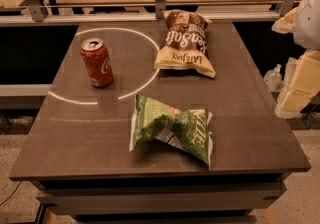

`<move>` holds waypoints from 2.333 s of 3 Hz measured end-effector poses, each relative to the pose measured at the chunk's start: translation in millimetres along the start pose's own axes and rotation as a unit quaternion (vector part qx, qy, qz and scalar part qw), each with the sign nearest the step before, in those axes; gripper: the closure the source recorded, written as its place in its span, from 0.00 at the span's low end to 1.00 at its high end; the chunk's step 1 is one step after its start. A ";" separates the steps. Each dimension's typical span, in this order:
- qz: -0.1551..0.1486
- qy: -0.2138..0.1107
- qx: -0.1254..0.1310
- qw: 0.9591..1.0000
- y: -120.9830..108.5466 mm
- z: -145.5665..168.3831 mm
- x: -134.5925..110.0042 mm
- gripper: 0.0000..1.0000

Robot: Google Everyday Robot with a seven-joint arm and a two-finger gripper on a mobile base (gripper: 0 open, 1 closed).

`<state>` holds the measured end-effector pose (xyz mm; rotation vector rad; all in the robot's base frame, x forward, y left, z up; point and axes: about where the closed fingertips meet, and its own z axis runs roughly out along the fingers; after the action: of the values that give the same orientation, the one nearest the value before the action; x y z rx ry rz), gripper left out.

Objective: Pick coke can

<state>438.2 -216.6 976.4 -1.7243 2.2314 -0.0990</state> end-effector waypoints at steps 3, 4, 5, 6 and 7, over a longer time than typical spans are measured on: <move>0.062 -0.109 0.005 0.992 -1.8 -2.5 -48.8 0.00; 0.097 -0.174 0.000 0.980 -2.3 5.7 -86.3 0.00; 0.106 -0.234 0.005 0.966 -2.7 14.6 -125.6 0.00; 0.107 -0.297 0.004 0.949 1.7 24.0 -164.8 0.00; 0.099 -0.342 -0.010 0.934 4.3 40.1 -205.1 0.00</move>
Offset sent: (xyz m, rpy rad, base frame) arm 0.0078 0.0392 0.0227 0.2530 -0.0668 -0.0677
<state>491.2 -14.5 979.8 -1.2577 1.8473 0.4962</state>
